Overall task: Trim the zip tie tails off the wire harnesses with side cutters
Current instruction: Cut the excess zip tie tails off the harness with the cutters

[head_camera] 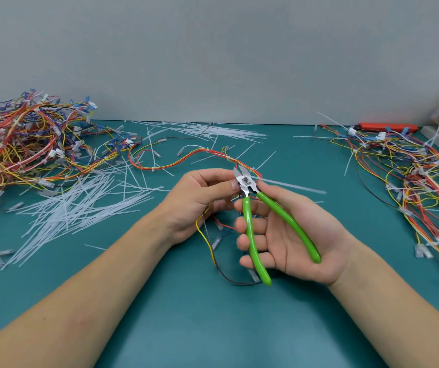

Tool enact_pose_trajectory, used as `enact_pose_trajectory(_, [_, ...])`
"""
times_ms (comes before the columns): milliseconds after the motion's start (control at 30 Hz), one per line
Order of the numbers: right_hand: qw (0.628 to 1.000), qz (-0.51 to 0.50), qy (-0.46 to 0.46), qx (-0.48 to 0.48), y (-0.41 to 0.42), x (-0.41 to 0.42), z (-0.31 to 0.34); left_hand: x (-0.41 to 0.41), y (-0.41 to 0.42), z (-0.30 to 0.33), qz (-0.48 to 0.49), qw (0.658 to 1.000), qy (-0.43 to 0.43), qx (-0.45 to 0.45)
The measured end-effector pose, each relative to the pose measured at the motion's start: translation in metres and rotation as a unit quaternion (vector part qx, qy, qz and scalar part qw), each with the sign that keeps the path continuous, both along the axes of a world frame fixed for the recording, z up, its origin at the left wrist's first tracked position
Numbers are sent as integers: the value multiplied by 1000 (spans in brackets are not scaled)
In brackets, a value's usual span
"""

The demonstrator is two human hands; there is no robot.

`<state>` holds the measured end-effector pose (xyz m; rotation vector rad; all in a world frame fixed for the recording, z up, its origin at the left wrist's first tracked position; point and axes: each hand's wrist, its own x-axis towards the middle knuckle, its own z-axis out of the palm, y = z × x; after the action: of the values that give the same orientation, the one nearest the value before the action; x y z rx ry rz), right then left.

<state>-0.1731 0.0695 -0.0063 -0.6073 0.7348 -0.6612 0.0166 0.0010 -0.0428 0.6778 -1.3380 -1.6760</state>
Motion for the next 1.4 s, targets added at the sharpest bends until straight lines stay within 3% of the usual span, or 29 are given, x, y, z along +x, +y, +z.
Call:
enact_pose_trajectory(533, [1000, 14, 2, -7, 0, -3, 3, -1, -1, -1, 14, 1000, -23, 4])
enact_pose_trajectory(867, [995, 25, -87, 45, -2, -5, -1, -1, -3, -3, 28, 999, -25, 18])
enact_pose_trajectory(1167, [996, 39, -67, 40, -3, -9, -1, 0, -5, -6, 19, 999, -24, 9])
enact_pose_trajectory(1400, [999, 31, 24, -4, -3, -11, 3, 1, -4, -4, -8, 999, -42, -10])
